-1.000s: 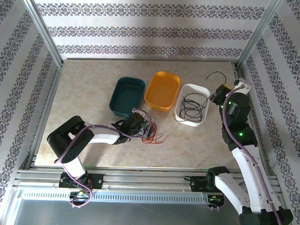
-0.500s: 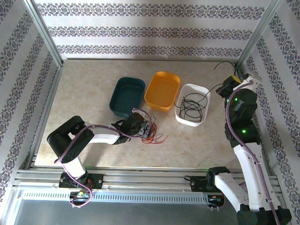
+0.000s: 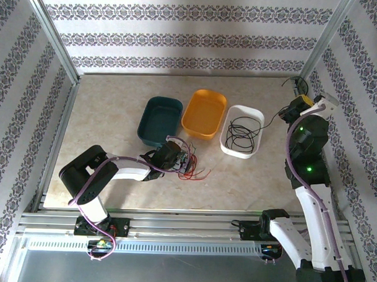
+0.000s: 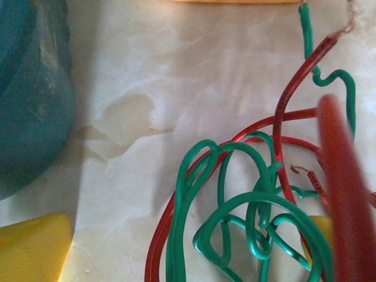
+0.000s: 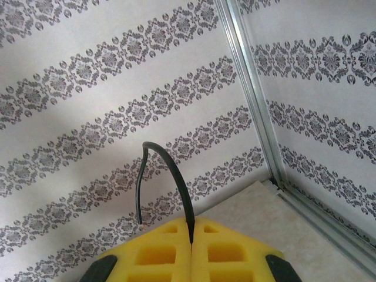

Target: Untangle the cables

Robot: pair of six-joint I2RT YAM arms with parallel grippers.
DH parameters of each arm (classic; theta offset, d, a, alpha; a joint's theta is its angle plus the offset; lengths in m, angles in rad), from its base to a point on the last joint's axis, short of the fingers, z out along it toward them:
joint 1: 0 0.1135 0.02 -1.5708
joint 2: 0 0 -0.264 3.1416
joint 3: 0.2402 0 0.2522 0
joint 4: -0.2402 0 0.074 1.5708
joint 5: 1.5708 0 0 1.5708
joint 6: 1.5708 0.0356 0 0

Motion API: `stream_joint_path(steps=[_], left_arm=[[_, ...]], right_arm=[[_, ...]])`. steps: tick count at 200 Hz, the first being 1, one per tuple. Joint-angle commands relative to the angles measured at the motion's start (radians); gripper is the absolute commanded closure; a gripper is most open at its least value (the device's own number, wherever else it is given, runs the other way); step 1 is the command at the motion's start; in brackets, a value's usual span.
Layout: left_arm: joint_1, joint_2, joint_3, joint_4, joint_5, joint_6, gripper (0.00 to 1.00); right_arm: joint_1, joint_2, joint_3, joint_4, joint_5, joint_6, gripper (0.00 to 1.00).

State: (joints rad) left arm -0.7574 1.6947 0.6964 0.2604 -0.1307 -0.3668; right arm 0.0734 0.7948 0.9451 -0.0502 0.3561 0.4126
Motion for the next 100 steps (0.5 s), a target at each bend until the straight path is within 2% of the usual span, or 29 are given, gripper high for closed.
stream_joint_path(steps=[1,100], left_arm=[[0.009,0.020,-0.002,-0.042,0.007,0.023,0.01],[0.009,0.018,-0.006,-0.036,0.005,0.020,0.01]], right_arm=[[-0.014,-0.010,-0.013,0.031,0.003,0.003,1.00],[-0.008,0.168,-0.092,0.003,-0.192,0.137,1.00]])
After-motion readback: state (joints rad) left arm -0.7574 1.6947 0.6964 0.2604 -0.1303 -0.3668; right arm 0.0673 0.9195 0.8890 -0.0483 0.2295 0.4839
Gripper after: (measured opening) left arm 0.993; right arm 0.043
